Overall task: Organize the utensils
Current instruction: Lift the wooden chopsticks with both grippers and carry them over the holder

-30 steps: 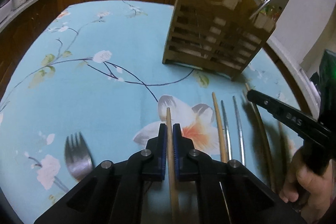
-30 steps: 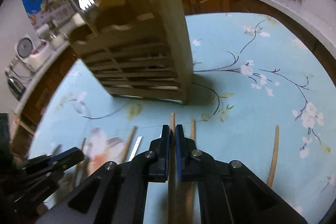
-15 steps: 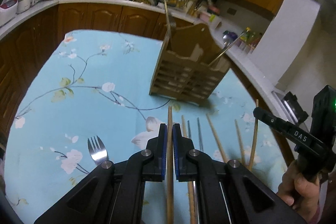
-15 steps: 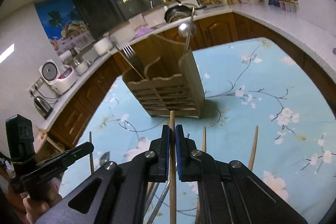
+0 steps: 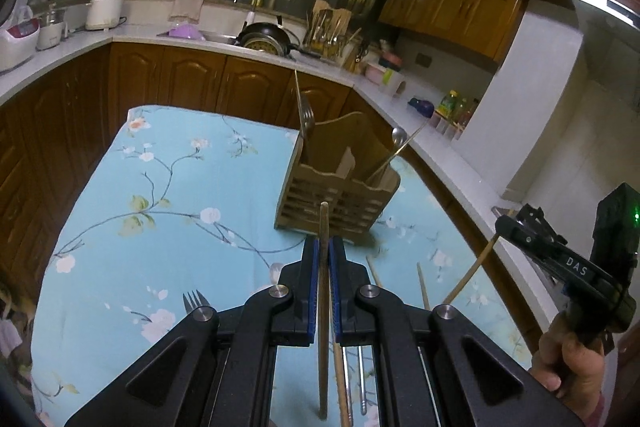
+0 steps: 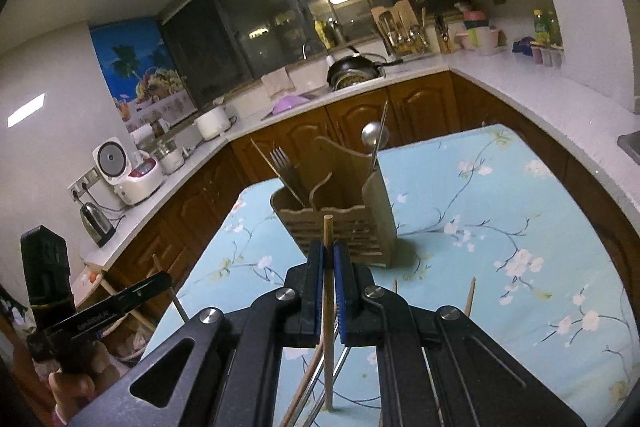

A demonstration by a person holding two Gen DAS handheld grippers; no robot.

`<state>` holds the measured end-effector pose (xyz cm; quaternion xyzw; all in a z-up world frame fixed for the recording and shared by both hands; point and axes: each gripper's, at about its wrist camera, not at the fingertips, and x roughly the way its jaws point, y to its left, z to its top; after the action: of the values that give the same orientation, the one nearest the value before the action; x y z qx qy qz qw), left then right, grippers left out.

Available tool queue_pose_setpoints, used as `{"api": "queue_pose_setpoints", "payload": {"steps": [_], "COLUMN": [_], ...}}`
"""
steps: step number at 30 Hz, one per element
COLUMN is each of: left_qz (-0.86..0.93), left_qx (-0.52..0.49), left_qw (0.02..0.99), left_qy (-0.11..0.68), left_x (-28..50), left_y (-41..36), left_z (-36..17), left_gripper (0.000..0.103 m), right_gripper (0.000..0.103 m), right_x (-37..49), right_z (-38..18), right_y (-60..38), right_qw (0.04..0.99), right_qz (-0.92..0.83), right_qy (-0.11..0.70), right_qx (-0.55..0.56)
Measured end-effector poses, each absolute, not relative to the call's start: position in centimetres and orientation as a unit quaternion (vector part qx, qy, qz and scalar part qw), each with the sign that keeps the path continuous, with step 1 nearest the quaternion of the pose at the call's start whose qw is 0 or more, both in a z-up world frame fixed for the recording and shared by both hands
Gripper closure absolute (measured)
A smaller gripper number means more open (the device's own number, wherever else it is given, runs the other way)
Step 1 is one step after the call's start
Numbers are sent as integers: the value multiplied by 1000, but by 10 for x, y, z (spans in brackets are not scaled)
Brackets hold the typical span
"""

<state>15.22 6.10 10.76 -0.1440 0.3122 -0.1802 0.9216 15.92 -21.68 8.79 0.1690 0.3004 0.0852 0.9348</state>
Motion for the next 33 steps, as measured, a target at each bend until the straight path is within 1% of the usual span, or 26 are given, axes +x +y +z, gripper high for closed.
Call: {"api": "queue_pose_setpoints", "payload": {"steps": [19,26,33], "left_qz": [-174,-173,-166], "left_qx": [-141,-133,-143], "left_qw": [931,941,952], "left_qy": [288,258,215], "left_x": [169,189,227], "left_y": [62,60,58], "left_z": [125,145,170], "left_gripper": [100,100,100], "right_gripper": [98,98,98], "right_x": [165,181,212], "right_z": [110,130,154], "right_y": [-231,-241,-249], "right_qw": [947,955,963], "right_qz": [71,58,42], "right_qy": [262,232,191], "right_qx": [174,176,184]}}
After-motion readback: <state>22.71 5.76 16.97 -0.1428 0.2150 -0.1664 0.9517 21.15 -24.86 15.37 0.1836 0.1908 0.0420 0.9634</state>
